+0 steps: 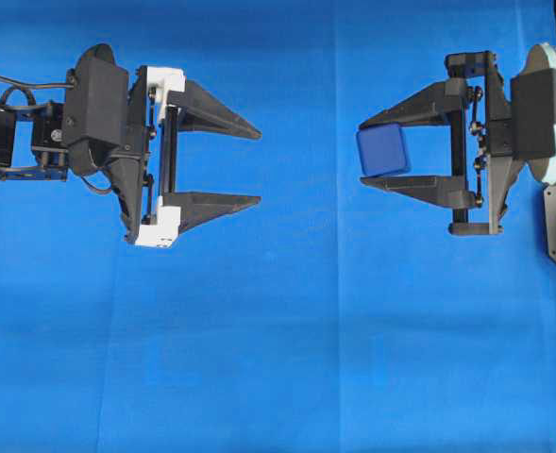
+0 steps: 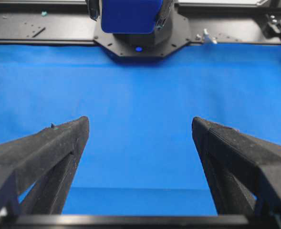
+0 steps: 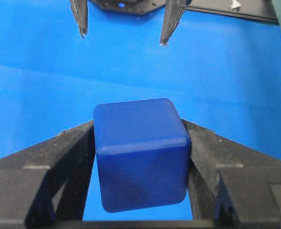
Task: Handover the blue block to the right arm after grasping it with the left arm, then place it in the designated position.
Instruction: 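Pull the cube back toward the right side with the right gripper, then rotate and lower the cube toward the table with the right gripper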
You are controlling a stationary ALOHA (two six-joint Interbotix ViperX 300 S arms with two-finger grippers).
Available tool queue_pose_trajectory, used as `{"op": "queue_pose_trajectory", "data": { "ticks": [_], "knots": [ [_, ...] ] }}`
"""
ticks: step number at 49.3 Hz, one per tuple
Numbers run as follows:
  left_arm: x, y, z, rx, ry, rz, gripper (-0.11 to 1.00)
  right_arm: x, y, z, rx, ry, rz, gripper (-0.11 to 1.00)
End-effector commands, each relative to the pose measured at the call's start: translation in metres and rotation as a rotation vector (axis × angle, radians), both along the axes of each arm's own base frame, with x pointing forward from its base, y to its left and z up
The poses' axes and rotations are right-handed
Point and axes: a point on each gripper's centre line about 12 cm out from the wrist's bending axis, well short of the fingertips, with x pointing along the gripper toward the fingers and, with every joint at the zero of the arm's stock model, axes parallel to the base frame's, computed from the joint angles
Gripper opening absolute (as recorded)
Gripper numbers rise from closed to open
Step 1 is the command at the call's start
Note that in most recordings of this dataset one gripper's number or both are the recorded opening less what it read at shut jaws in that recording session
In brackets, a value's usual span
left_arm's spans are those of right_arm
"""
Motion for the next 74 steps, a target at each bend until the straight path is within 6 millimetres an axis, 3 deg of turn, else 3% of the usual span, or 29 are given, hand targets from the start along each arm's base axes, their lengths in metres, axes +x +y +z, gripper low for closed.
{"op": "queue_pose_trajectory", "data": {
  "ticks": [1,55,74],
  "knots": [
    [-0.002,-0.001,0.014,-0.003,-0.04,-0.001,0.93,0.001,0.001,0.013,0.004,-0.04,0.002,0.45],
    [-0.002,-0.001,0.015,-0.001,-0.043,-0.001,0.93,0.001,0.001,0.014,0.007,-0.038,0.001,0.45],
    [-0.002,-0.001,0.015,-0.001,-0.043,-0.001,0.93,-0.001,-0.001,0.004,0.049,0.041,-0.032,0.45]
  ]
}}
